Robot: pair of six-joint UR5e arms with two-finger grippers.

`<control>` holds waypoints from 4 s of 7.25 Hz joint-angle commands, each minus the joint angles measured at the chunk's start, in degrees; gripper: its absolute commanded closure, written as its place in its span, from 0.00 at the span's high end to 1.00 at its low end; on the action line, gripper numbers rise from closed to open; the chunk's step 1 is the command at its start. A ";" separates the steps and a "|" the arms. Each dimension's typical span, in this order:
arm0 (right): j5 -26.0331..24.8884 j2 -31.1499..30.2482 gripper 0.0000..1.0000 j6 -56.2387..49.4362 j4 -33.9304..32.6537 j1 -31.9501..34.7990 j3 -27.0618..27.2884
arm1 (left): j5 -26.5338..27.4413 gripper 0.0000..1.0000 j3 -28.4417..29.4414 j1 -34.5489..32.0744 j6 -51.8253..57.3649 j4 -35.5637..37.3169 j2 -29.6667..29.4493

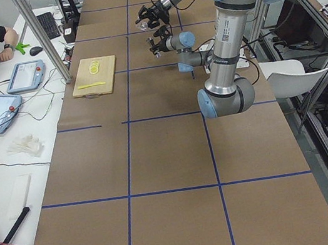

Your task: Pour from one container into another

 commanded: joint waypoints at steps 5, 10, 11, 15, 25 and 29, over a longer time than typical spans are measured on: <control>0.46 -0.70 0.00 6.40 5.20 0.08 0.09 | -0.35 0.00 -0.09 -0.09 -0.07 -0.09 -0.23; 4.58 -0.87 0.00 23.08 9.95 5.07 0.44 | -0.35 0.00 -0.70 -0.52 -0.07 -0.17 -0.31; 6.51 -1.83 0.00 28.27 9.95 6.83 0.88 | -0.35 0.00 -1.14 -0.70 -0.15 -0.35 -0.23; 16.10 -12.36 0.00 54.35 9.95 14.92 5.27 | 0.09 0.00 -6.20 -4.04 -9.75 -0.18 3.78; 21.30 -38.90 0.00 93.10 35.40 16.87 3.03 | 26.40 0.00 -15.84 -7.29 -29.22 0.00 34.49; 21.38 -39.46 0.00 88.63 47.87 16.96 -5.15 | 35.85 0.00 -6.88 -6.42 -41.70 0.09 36.25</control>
